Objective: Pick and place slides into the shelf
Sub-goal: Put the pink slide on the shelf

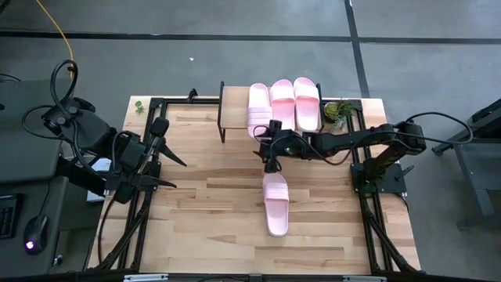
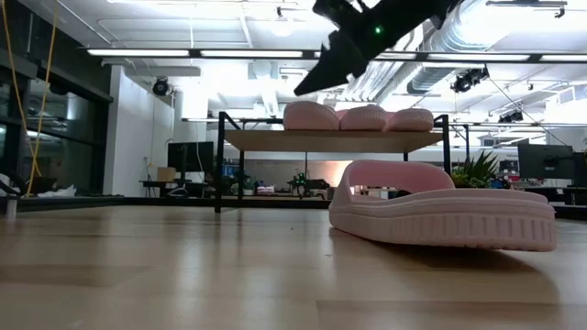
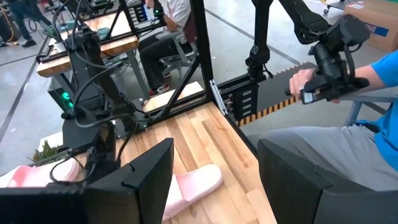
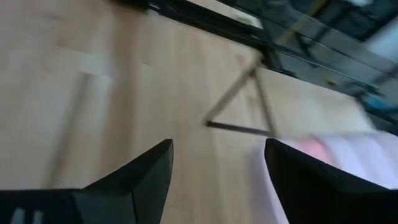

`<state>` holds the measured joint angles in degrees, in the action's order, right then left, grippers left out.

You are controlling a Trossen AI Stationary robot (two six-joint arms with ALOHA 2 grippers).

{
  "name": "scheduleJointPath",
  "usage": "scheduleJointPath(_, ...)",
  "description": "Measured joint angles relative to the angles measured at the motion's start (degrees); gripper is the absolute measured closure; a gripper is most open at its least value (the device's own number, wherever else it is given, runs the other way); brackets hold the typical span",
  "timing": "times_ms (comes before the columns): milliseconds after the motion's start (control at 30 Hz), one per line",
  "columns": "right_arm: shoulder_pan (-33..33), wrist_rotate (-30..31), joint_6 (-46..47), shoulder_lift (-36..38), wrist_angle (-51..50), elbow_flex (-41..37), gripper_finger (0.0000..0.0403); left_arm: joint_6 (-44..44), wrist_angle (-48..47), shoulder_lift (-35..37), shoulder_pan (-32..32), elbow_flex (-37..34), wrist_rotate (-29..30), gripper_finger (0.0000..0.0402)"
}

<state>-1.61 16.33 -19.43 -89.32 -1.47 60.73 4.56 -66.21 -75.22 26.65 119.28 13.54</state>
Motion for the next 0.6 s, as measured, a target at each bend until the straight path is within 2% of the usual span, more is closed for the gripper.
scheduleJointPath(100,0.04,-4.58,1.57,0.0,-0.17,0.0,0.0157,-0.39,-0.05,0.0,-0.01,-0.02,0.0,0.0188)
scheduleJointPath(267,0.01,-4.74,4.18,0.0,-3.73,-0.04,0.0157,-0.42,-0.03,0.0,-0.02,-0.02,0.0,0.0188)
scheduleJointPath(600,-0.17,2.15,3.99,0.0,-5.64,-0.04,0.0157,-0.4,-0.01,-0.02,-0.02,-0.02,0.0,0.0188)
